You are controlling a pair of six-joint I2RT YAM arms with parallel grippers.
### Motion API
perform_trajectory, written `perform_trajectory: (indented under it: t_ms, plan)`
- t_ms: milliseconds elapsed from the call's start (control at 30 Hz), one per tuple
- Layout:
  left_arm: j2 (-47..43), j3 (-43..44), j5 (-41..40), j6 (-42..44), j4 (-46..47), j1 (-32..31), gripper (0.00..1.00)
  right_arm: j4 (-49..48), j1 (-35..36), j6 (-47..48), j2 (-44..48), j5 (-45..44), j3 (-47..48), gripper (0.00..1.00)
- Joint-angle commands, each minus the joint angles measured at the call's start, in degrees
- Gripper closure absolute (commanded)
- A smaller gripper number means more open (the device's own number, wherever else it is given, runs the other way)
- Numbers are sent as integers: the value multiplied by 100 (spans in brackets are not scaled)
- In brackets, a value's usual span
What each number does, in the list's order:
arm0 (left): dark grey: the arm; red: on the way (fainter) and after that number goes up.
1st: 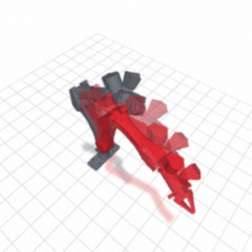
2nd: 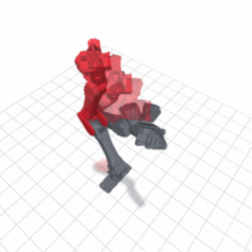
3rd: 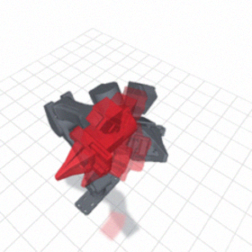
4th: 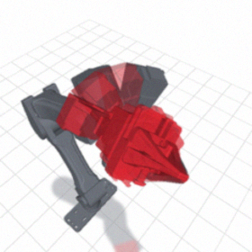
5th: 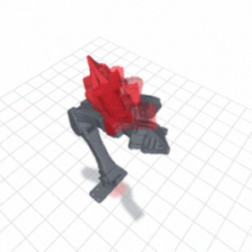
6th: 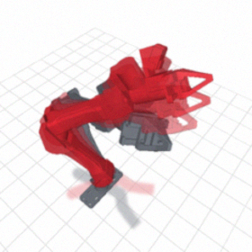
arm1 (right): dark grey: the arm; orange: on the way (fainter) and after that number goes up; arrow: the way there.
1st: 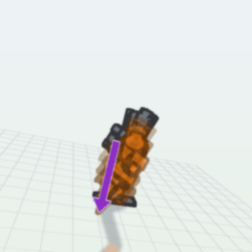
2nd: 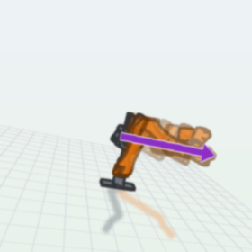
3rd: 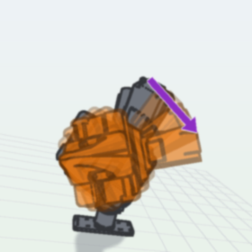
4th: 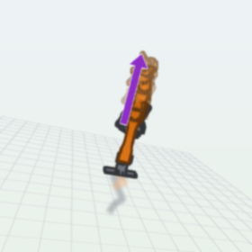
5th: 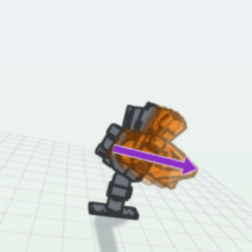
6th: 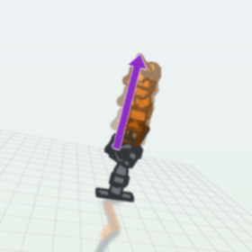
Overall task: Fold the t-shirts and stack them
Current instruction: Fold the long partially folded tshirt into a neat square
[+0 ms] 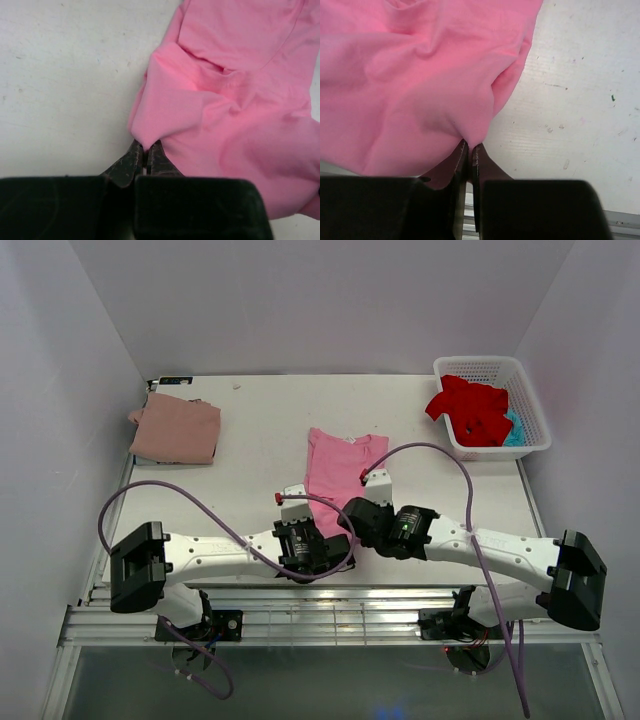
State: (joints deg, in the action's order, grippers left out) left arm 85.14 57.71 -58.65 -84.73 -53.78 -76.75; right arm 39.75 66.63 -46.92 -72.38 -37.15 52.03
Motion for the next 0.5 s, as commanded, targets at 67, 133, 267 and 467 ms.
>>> perform_trajectory:
  t_ms: [67,133,267,467]
  plan:
    - [-95,380,-919,290,-177,318,100,121,-168,156,-74,-996,606,92]
    - [-42,399,-1104,482,-3,406,100,42,-369,323,-145,-1127,747,92]
    - [11,233,-1227,1237,831,775,100,-361,-739,709,-241,-1163,800,92]
    - [-366,-865,-439,5034,5318,1399,100,-1081,-1371,1237,-426,-900,730,92]
